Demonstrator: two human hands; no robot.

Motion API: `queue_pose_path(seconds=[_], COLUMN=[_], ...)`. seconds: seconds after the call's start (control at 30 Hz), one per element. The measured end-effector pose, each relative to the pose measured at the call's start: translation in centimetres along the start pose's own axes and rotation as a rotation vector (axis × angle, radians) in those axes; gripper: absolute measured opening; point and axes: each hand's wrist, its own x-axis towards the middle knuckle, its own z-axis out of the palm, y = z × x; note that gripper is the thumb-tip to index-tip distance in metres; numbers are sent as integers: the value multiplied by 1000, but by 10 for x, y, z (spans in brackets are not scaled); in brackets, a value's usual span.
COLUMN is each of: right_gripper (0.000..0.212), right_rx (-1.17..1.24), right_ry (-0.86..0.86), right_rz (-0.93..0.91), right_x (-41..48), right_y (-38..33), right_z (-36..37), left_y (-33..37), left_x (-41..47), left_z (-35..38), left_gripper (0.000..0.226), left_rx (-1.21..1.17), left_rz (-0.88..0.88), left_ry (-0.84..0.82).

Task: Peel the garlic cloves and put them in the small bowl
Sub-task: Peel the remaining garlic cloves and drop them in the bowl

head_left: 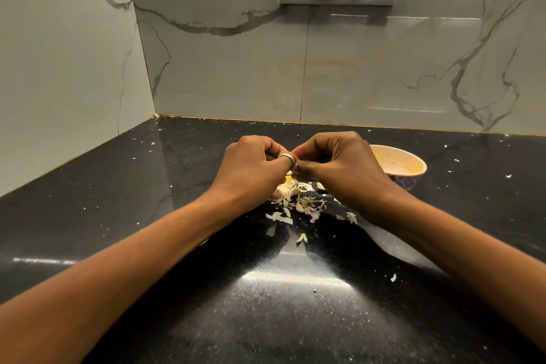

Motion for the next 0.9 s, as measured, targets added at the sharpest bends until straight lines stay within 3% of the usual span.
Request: queue_pose_path(seconds=[0.43,0.9], right_gripper=[17,17], right_rx=[346,459], right_ry=[-20,97], right_rz=[144,101], right_x=[1,4], right_y=[-4,-5], right_z=[-2,-12], left_y=[1,0], left_x=[6,6], left_z=[-2,-5], left_gripper=[19,21], left_rx=[-251,-135], left_rz=[-188,-191], left_ry=[-53,-46])
